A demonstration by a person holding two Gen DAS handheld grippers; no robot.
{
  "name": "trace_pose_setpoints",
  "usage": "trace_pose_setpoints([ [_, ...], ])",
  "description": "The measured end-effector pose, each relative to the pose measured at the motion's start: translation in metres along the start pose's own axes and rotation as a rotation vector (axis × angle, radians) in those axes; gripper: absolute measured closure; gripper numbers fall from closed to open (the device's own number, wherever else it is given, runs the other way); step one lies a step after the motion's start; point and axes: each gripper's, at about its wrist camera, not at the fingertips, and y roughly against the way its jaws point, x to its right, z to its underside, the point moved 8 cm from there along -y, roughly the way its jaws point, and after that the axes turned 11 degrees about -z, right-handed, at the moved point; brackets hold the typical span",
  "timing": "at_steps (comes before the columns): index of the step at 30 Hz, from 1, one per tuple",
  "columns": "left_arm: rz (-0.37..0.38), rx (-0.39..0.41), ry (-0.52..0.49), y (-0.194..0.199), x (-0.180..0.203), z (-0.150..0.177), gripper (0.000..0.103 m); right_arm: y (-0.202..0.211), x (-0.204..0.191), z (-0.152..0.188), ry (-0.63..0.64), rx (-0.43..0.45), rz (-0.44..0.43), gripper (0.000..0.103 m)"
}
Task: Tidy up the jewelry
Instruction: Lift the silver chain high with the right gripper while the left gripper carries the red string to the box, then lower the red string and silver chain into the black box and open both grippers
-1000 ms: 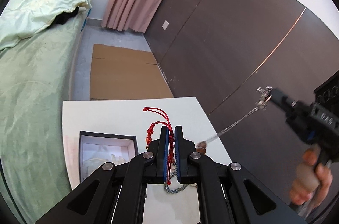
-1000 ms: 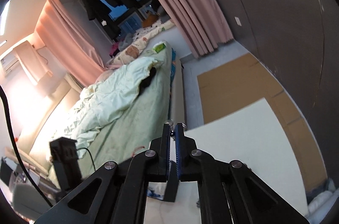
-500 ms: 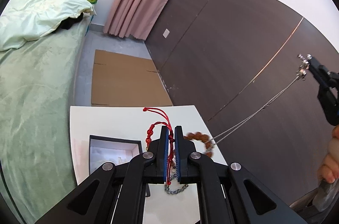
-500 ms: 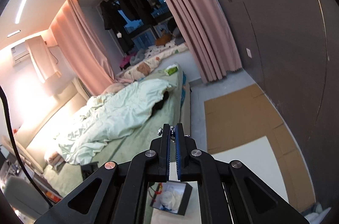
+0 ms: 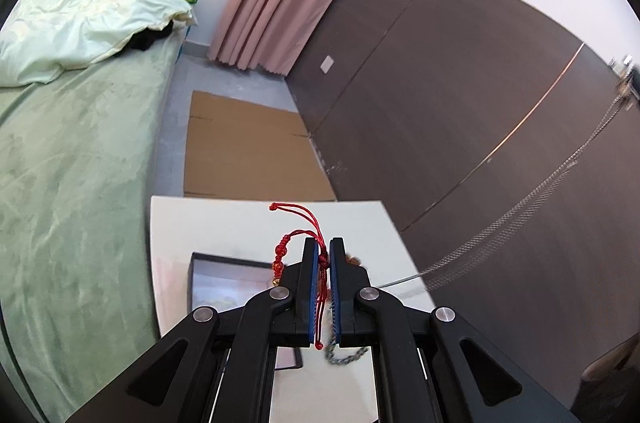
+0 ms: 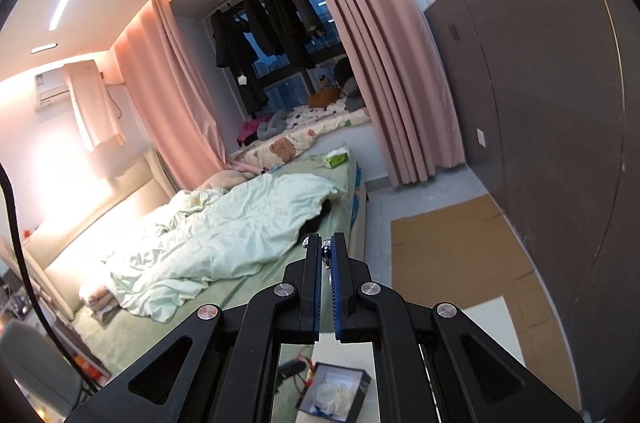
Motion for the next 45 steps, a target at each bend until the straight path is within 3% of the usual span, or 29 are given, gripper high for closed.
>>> trace_pose_setpoints([
  [4, -0.001, -0.067, -0.007, -0.015, -0.007, 0.009, 0.097, -0.002, -0.017, -0.005, 0.027, -0.002, -0.020, 0.098],
  [6, -0.039, -0.111, 0.017, -0.022, -0.016, 0.014, 0.097, -0.006, -0.023, -0.003, 0.032, -0.011, -0.030, 0.098],
  [9, -0.070, -0.113, 0.032, -0.023, -0.028, 0.016, 0.092, -0.013, -0.026, 0.001, 0.030, -0.023, -0.042, 0.098],
  [11, -0.088, -0.107, 0.041, -0.020, -0.035, 0.016, 0.069, -0.017, -0.027, 0.004, 0.025, -0.027, -0.050, 0.098],
  [12, -0.087, -0.096, 0.046, -0.016, -0.037, 0.015, 0.043, -0.018, -0.028, 0.005, 0.022, -0.028, -0.055, 0.097],
  [13, -0.089, -0.076, 0.052, -0.011, -0.040, 0.013, 0.026, -0.020, -0.028, 0.006, 0.018, -0.029, -0.060, 0.098],
  [14, -0.095, -0.060, 0.055, -0.007, -0.043, 0.012, 0.024, -0.022, -0.029, 0.008, 0.012, -0.033, -0.066, 0.098],
  [31, -0.143, 0.027, 0.112, 0.026, -0.080, -0.005, 0.023, -0.075, -0.044, 0.038, -0.006, -0.122, -0.102, 0.098],
  [45, -0.156, 0.029, 0.163, 0.026, -0.097, -0.007, 0.023, -0.125, 0.001, 0.154, -0.153, -0.317, -0.110, 0.097],
])
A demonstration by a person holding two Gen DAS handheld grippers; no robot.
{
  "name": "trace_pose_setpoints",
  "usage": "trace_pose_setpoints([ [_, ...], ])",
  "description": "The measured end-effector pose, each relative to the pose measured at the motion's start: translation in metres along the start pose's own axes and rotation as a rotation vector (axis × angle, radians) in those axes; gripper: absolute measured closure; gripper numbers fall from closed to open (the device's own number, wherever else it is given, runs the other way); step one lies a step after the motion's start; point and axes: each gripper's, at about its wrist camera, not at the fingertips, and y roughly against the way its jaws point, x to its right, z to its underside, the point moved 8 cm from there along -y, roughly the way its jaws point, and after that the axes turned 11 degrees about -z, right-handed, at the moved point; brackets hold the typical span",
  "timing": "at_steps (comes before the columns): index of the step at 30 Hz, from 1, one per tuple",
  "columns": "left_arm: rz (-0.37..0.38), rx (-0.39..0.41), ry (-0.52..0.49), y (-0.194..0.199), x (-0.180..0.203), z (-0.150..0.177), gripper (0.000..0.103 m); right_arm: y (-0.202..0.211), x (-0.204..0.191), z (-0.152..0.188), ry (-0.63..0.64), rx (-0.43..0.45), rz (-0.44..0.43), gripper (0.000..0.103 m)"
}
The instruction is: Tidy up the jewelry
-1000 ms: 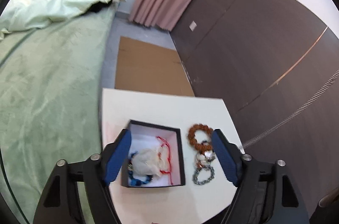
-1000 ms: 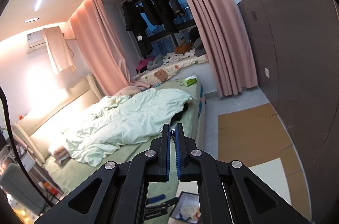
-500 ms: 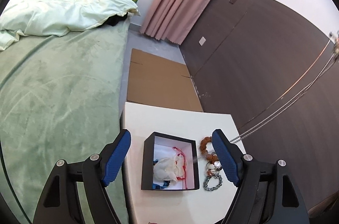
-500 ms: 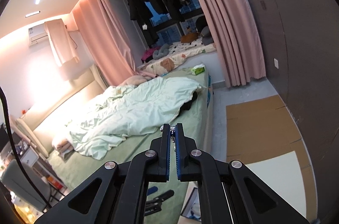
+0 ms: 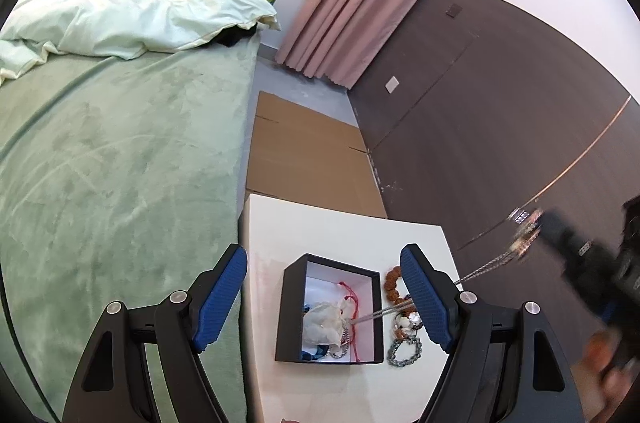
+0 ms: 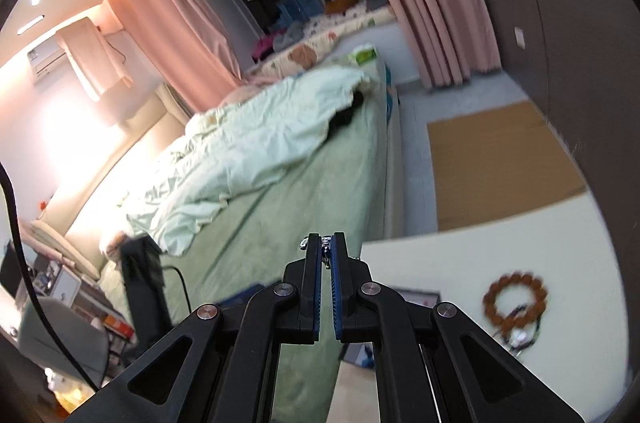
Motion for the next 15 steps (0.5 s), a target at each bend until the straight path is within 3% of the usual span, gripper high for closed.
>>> trace_pose_setpoints([
  [6, -0.021, -0.003, 0.010, -0.005, -0.007, -0.001, 0.023, -0.027, 0.028, 0.032, -0.074, -0.101, 0.012, 0.092],
  [7, -0.022, -0.007, 0.012, -0.006, -0.007, -0.001, 0.023, -0.028, 0.030, 0.034, -0.078, -0.111, 0.008, 0.087],
  [9, -0.022, -0.014, 0.006, -0.009, -0.005, 0.001, 0.018, -0.026, 0.035, 0.037, -0.086, -0.108, 0.004, 0.044],
  [10, -0.019, -0.015, 0.002, -0.010, -0.004, 0.001, 0.008, -0.022, 0.037, 0.037, -0.085, -0.091, 0.012, 0.038],
  [11, -0.013, -0.013, -0.005, -0.011, -0.001, 0.001, 0.004, -0.015, 0.041, 0.037, -0.081, -0.066, 0.023, 0.034],
  [15, 0.004, -0.012, -0.036, -0.011, 0.014, 0.005, 0.003, 0.008, 0.065, 0.042, -0.121, -0.043, 0.046, 0.034],
])
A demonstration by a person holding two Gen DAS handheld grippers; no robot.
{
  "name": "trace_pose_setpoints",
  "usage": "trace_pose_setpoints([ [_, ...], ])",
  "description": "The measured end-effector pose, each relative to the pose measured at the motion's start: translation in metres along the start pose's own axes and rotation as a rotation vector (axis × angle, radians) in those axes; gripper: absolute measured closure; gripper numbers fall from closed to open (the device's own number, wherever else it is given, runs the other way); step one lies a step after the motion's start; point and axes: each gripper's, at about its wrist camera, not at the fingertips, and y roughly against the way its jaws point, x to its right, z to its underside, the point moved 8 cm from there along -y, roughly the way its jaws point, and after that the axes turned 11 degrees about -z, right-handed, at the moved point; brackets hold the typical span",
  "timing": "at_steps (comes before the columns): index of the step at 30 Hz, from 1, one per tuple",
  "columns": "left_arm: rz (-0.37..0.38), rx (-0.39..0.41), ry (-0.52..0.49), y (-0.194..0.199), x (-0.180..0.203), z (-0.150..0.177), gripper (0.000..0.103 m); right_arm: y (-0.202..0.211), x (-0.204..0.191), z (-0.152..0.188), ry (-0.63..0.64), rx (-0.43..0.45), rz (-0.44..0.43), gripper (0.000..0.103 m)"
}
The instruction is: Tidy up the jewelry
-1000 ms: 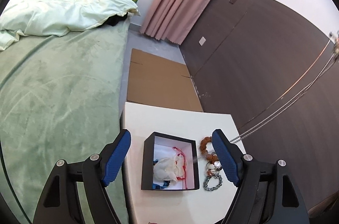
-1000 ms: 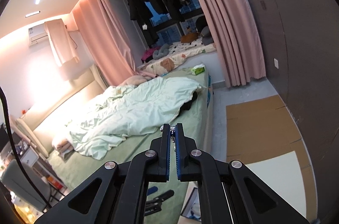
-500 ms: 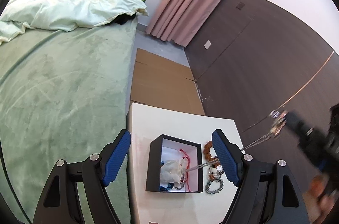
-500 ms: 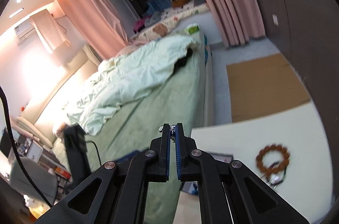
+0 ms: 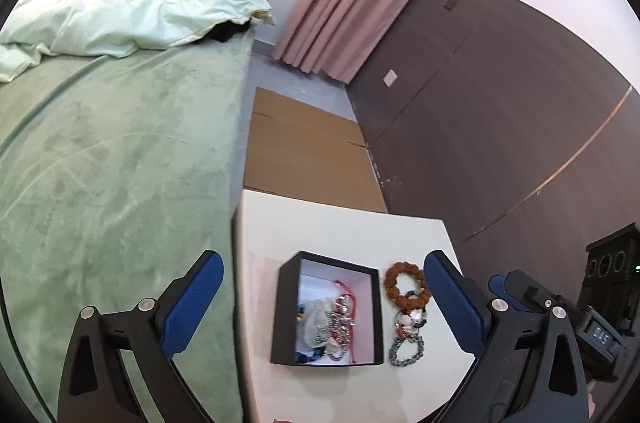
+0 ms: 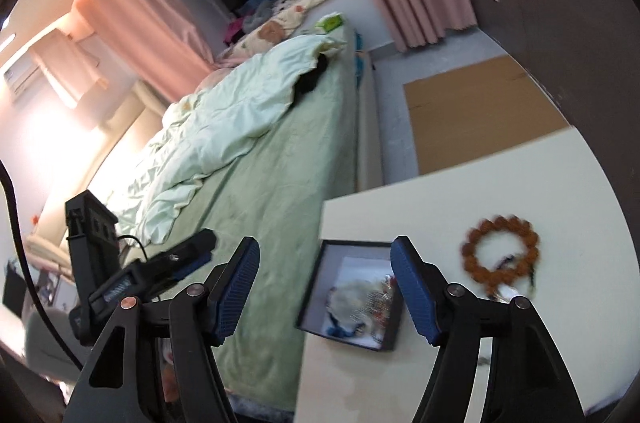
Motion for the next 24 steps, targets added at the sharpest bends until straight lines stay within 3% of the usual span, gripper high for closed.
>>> trace_pose_setpoints([
  [10, 0.038, -0.003, -0.106, -0.009, 0.057, 0.015, 0.003, 0.069, 0.077, 0.018, -0.078, 0.065, 0.094, 0.034],
  [15, 0.058, -0.043, -0.171, -0.023, 0.087, 0.031, 0.003, 0.094, 0.105, 0.029, -0.117, 0.096, 0.125, 0.034],
  [21, 0.074, -0.085, -0.281, -0.032, 0.122, 0.060, 0.009, 0.105, 0.131, 0.047, -0.149, 0.110, 0.150, 0.034],
  [24, 0.076, -0.107, -0.328, -0.038, 0.135, 0.077, 0.018, 0.111, 0.145, 0.058, -0.162, 0.121, 0.154, 0.034],
])
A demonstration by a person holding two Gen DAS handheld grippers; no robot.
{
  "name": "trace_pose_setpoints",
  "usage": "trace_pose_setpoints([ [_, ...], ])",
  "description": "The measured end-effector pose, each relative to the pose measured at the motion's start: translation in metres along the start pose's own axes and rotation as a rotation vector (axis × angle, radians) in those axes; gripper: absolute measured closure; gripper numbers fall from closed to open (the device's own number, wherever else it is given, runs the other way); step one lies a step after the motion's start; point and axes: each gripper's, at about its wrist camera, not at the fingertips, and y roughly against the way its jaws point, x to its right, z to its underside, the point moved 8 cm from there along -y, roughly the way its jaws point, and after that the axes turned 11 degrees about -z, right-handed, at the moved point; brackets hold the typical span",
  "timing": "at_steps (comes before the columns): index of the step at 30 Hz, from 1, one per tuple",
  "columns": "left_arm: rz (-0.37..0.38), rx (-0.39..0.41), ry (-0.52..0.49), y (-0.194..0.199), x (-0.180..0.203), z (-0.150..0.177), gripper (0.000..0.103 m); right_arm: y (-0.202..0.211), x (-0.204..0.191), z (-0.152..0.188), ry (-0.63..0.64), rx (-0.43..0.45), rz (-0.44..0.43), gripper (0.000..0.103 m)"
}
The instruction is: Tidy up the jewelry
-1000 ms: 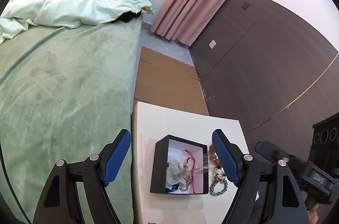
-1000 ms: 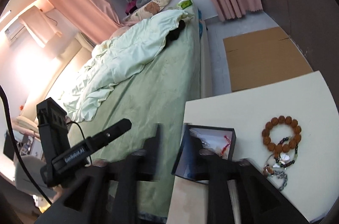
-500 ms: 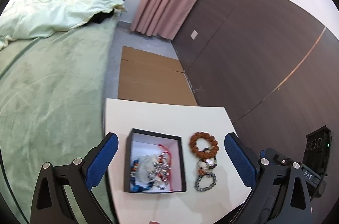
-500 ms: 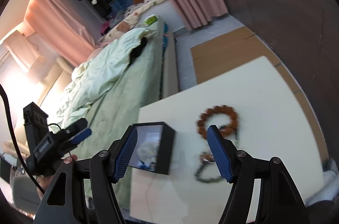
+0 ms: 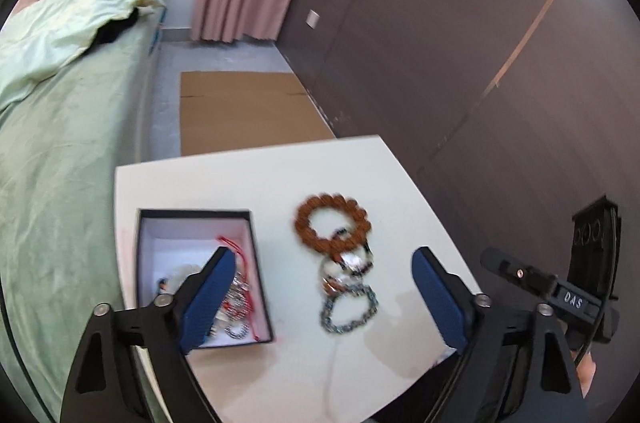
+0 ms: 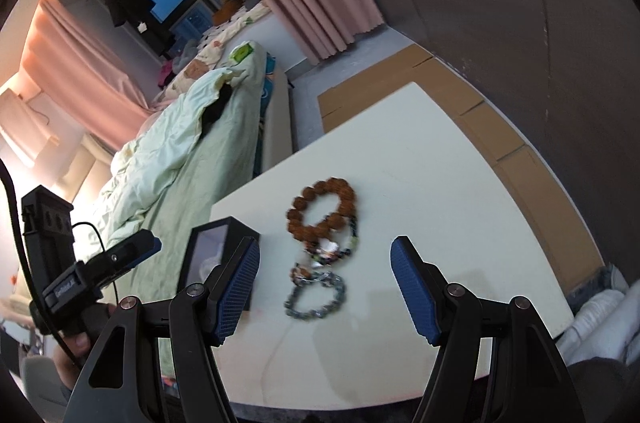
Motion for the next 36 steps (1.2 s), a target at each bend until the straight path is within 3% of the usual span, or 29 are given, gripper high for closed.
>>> trace_pose_setpoints([
  [12, -0.006, -0.051, -0.070, -0.026, 0.042, 0.030, 0.036, 0.010, 0.043, 0.020, -0.061, -0.007, 0.003, 0.034],
  [15, 0.005, -0.087, -0.059, -0.038, 0.049, 0.033, 0.052, 0.012, 0.052, 0.024, -0.084, -0.014, 0.001, 0.034],
  [25, -0.015, -0.139, -0.032, -0.064, 0.056, 0.029, 0.069, 0.021, 0.082, 0.029, -0.185, -0.010, -0.009, 0.034],
  [36, -0.082, -0.251, -0.067, -0.099, 0.054, 0.048, 0.072, 0.017, 0.097, 0.029, -0.241, -0.016, -0.005, 0.034],
])
